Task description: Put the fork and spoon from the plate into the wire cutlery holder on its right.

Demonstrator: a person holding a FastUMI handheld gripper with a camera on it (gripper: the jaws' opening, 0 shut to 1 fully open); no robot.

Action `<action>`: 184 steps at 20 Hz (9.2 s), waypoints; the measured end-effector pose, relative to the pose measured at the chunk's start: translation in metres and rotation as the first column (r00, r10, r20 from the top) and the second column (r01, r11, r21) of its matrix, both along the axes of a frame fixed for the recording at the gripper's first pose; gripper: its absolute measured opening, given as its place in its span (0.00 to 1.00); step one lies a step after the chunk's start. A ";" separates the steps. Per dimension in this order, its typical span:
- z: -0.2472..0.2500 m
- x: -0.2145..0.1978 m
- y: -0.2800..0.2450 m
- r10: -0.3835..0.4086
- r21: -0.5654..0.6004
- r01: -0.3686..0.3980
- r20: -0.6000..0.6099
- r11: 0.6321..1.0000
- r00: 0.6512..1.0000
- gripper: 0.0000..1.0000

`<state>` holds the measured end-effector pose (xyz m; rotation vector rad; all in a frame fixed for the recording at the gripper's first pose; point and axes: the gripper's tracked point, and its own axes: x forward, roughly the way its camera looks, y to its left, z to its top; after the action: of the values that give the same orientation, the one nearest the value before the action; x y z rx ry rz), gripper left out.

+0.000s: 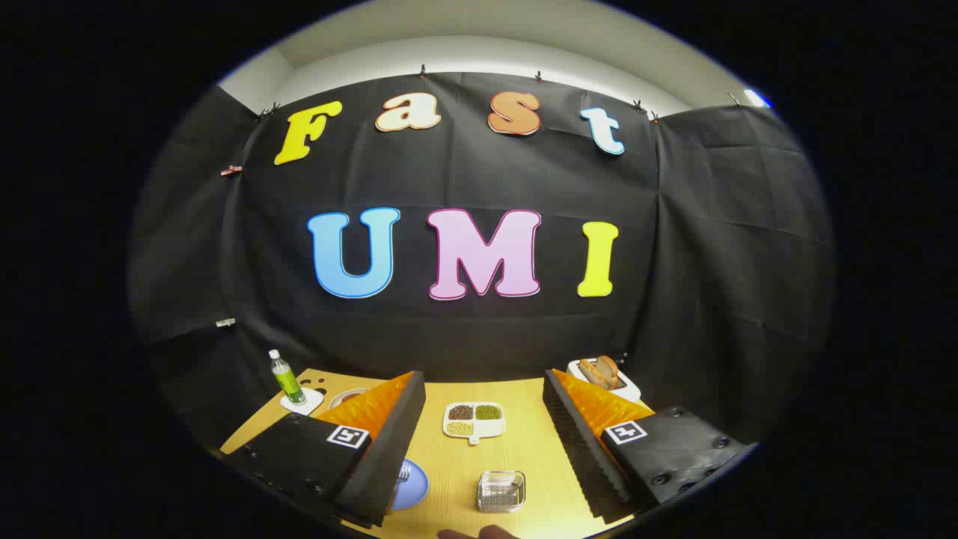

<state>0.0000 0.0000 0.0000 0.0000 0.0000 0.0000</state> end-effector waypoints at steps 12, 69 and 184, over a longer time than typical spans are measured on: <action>-0.009 -0.016 0.002 0.104 0.016 -0.104 0.018 0.994 0.994 1.00; -0.335 0.023 0.136 0.292 0.167 -0.344 -0.889 0.924 0.352 0.06; -0.407 0.011 0.224 0.379 0.336 -0.242 -0.912 0.910 0.159 0.09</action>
<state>0.0110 0.2243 -0.4073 0.1215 1.3400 0.4450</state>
